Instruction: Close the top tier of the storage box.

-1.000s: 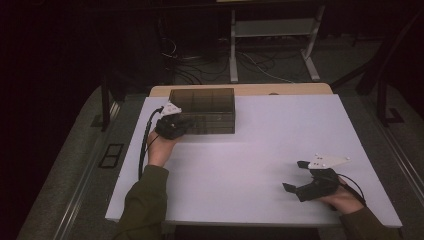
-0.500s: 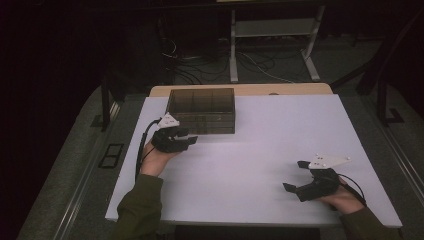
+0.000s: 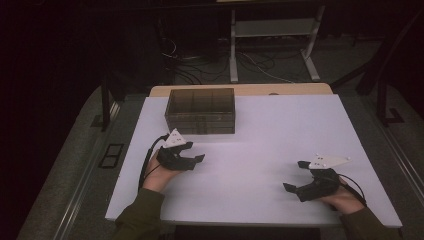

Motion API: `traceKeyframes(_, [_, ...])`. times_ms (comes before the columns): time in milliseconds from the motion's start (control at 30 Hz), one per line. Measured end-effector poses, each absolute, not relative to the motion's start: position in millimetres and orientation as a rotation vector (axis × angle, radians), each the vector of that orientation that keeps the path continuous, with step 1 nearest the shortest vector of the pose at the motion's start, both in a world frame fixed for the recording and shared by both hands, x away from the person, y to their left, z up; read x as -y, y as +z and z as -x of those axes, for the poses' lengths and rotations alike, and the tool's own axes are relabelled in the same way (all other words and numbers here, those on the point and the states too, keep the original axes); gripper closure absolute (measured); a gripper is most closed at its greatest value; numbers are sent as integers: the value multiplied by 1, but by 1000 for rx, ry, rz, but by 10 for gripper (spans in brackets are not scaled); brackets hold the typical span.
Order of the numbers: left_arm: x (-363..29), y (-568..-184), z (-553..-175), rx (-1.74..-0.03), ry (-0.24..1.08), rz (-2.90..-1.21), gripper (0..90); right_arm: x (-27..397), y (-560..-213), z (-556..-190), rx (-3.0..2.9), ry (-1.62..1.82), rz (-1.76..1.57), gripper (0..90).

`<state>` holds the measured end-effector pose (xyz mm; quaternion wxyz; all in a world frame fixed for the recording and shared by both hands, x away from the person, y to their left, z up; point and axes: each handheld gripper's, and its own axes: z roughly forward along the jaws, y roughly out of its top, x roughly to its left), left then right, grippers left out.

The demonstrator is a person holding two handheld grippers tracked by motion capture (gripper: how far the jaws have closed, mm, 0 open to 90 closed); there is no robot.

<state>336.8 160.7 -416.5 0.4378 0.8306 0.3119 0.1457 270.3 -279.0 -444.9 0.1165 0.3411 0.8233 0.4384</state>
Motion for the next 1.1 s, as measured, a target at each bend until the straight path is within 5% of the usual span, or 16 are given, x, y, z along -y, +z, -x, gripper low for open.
traceKeyframes(600, [-161,-436,-309,-801,334,-2065,15,279,-446,-270,-2414,1279,-996,19])
traceKeyframes(1100, [-160,-439,-303,-798,317,-2072,0,279,-445,-270,-2414,1282,-999,19])
